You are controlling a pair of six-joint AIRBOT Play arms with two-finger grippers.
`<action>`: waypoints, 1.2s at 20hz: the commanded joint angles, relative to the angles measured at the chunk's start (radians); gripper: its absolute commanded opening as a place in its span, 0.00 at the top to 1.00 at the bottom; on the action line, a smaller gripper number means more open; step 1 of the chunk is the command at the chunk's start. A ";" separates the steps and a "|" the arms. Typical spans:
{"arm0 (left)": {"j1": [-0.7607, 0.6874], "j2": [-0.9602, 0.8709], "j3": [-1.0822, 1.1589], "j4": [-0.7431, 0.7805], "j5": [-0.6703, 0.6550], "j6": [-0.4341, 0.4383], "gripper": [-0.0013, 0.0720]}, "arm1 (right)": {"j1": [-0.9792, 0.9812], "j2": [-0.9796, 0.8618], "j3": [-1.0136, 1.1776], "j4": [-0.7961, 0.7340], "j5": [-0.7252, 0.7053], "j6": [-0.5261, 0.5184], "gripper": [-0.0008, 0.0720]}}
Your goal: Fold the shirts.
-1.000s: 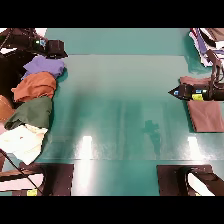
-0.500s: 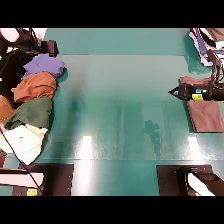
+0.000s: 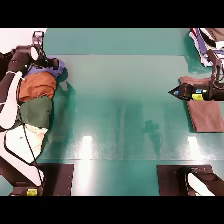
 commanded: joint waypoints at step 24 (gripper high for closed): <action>-0.465 0.640 0.229 -0.014 -0.518 0.050 0.95 | 0.000 0.000 0.506 0.000 -0.016 -0.045 0.96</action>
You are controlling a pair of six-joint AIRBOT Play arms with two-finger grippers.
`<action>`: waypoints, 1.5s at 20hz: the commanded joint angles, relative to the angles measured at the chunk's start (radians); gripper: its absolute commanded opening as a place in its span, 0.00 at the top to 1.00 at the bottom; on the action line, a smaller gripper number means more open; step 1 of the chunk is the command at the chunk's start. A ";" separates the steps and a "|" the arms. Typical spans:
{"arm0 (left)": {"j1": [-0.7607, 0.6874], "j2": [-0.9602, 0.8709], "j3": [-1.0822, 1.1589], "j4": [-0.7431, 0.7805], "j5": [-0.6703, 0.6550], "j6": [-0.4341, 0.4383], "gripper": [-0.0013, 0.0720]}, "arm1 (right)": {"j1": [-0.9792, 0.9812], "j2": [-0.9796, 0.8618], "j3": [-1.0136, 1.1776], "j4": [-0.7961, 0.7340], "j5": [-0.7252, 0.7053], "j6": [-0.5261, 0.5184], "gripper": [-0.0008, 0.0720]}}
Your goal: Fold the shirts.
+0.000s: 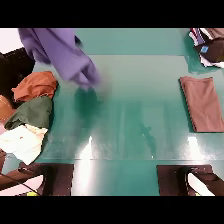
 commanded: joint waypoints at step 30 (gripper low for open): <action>0.181 -0.287 -0.876 -0.528 0.253 0.174 0.52 | 0.001 -0.063 0.099 0.000 0.229 0.046 0.96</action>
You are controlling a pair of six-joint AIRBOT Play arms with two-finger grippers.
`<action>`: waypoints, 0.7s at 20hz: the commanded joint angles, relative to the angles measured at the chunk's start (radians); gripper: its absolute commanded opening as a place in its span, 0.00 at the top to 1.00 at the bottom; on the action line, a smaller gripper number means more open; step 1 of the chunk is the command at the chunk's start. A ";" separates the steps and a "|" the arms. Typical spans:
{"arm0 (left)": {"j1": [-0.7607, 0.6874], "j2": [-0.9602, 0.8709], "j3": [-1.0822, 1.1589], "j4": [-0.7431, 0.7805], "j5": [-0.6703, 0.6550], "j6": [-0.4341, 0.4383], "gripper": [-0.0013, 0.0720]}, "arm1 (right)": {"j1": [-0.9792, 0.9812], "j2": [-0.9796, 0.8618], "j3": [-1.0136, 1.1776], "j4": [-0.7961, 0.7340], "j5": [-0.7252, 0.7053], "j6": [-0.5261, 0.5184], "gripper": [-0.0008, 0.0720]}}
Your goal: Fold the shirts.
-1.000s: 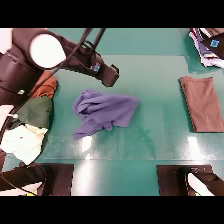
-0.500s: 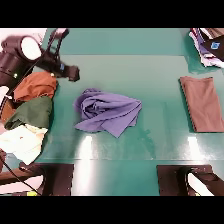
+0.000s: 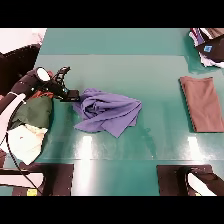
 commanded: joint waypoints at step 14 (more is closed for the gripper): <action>0.013 0.024 0.199 0.012 -0.008 0.019 0.95 | 0.336 -0.101 -0.953 0.249 -0.312 0.157 0.27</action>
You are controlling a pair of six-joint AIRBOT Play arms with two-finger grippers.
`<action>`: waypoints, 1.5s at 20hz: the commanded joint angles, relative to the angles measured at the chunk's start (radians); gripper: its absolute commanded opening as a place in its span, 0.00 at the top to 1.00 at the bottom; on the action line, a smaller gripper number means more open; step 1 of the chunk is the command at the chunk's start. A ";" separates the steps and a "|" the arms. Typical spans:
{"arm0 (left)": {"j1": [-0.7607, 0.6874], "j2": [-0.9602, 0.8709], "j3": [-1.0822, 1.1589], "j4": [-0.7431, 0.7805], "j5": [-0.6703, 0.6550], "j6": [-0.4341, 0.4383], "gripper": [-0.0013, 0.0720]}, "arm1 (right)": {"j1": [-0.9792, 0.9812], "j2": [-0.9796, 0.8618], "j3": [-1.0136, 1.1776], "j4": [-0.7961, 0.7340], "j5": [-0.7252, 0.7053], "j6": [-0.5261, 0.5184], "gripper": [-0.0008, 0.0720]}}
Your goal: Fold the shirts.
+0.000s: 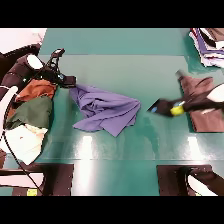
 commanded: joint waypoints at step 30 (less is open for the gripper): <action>0.095 0.672 0.597 0.070 -0.069 -0.043 0.95 | -0.221 0.319 0.742 -0.488 0.039 0.079 0.97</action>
